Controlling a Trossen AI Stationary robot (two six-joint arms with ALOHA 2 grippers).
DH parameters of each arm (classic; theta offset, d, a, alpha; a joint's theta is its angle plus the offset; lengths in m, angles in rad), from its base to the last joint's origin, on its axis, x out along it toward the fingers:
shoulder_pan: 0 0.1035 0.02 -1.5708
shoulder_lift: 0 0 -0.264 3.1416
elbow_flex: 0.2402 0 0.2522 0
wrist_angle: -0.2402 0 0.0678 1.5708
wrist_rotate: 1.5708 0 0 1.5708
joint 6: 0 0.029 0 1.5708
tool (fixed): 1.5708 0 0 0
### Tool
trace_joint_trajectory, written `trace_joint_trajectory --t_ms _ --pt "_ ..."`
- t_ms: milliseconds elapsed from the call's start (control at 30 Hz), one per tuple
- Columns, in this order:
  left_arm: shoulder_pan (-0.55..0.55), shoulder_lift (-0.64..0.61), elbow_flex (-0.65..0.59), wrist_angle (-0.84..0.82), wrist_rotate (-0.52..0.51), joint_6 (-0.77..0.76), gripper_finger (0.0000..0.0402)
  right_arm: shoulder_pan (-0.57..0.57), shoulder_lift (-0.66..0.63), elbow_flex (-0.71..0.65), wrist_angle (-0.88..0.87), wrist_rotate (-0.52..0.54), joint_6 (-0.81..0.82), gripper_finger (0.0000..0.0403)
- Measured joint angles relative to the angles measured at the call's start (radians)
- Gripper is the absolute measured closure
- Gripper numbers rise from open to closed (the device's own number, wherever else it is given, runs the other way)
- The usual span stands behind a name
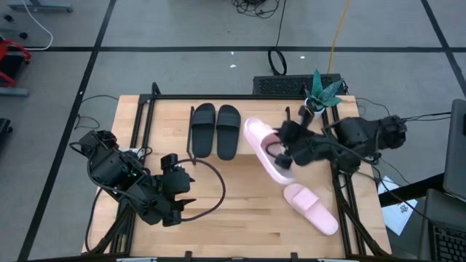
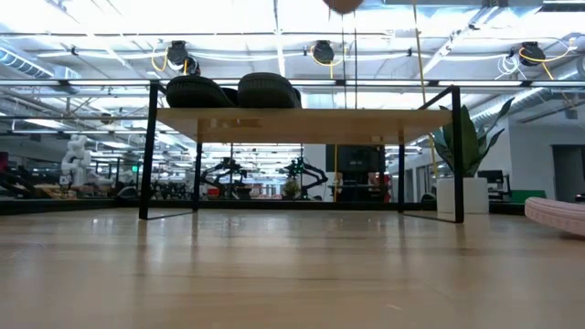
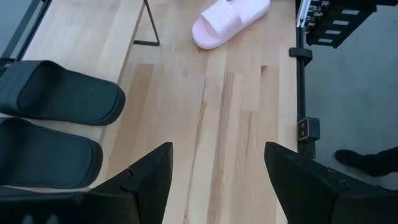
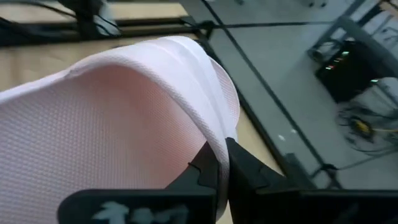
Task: Pick and place slides into the shelf
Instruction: Put the left pink slide next to the black slide on the shelf
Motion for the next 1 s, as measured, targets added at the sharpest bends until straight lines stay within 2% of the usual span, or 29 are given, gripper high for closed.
trace_joint_trajectory --t_ms 267,533,733,833,1000 --pt "0.0 0.0 0.0 0.0 0.0 -0.019 0.0149 -0.167 0.019 0.0 -0.003 0.029 -0.162 0.0403" --pt "0.002 0.0 0.0 0.0 0.0 -0.051 0.0149 -0.325 0.061 0.0 -0.055 -0.007 -0.193 0.0403" --pt "0.029 0.0 0.0 0.0 -0.042 -0.023 0.0149 -0.387 0.138 0.003 -0.131 -0.009 -0.253 0.0403" --pt "0.052 0.0 0.0 0.0 -0.043 0.02 0.0149 -0.391 0.183 0.053 -0.152 -0.008 -0.276 0.0403" --pt "0.098 0.0 0.0 0.0 -0.043 0.061 0.0149 -0.391 0.28 0.214 -0.224 -0.009 -0.283 0.0403"
